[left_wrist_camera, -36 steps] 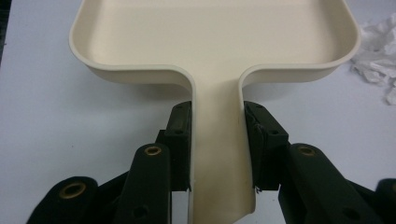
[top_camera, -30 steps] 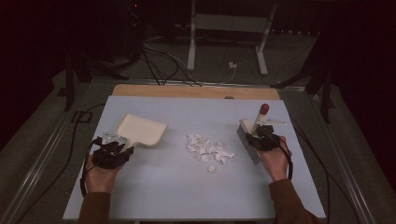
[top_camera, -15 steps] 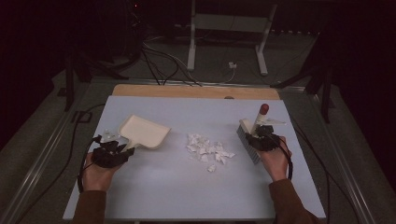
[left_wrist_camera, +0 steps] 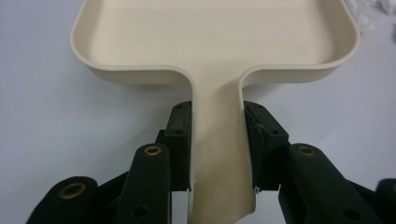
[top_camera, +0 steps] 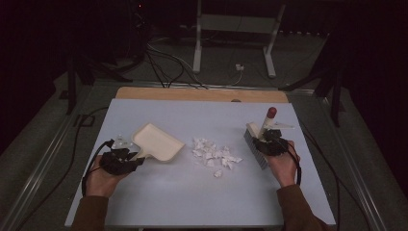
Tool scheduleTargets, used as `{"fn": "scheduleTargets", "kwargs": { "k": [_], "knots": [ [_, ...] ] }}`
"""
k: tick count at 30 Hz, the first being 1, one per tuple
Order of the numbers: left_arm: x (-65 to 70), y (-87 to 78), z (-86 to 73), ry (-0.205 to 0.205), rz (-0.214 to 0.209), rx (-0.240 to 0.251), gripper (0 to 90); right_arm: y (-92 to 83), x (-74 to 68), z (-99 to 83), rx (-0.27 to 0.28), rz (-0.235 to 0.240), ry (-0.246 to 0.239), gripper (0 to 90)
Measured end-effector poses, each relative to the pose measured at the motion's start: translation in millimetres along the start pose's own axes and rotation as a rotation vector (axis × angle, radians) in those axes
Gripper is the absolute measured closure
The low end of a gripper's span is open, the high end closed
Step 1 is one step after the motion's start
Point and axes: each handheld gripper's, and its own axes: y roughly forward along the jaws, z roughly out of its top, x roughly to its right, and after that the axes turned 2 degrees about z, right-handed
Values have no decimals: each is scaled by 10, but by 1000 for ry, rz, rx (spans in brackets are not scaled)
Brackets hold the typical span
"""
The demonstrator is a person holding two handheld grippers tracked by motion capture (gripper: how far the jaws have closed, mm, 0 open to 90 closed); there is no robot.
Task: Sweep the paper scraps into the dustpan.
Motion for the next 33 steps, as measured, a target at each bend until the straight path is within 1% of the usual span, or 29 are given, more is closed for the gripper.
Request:
{"fn": "scheduleTargets", "kwargs": {
  "k": [5,7,10,13,17,21,23,30,33],
  "knots": [
    [21,1,26,43,-28,-13,666,0,0,0,0,1,0,671],
    [19,1,25,46,-46,-18,666,0,1,0,0,1,0,671],
    [22,1,17,59,-63,-26,666,0,2,0,1,1,0,671],
    [31,9,10,79,-80,-37,666,1,0,0,0,1,0,671],
    [61,27,5,115,-106,-47,665,-1,-3,-1,-1,1,-1,671],
    [89,41,-1,143,-131,-44,665,-2,-4,-1,-1,2,0,671],
    [109,52,-1,163,-143,-53,665,-2,-3,-2,-1,1,0,671],
    [182,121,5,205,-178,-77,665,-2,-8,-2,-1,2,-1,671],
    [209,151,6,222,-185,-89,665,-2,-8,-2,-1,1,1,671]
  ]
}}
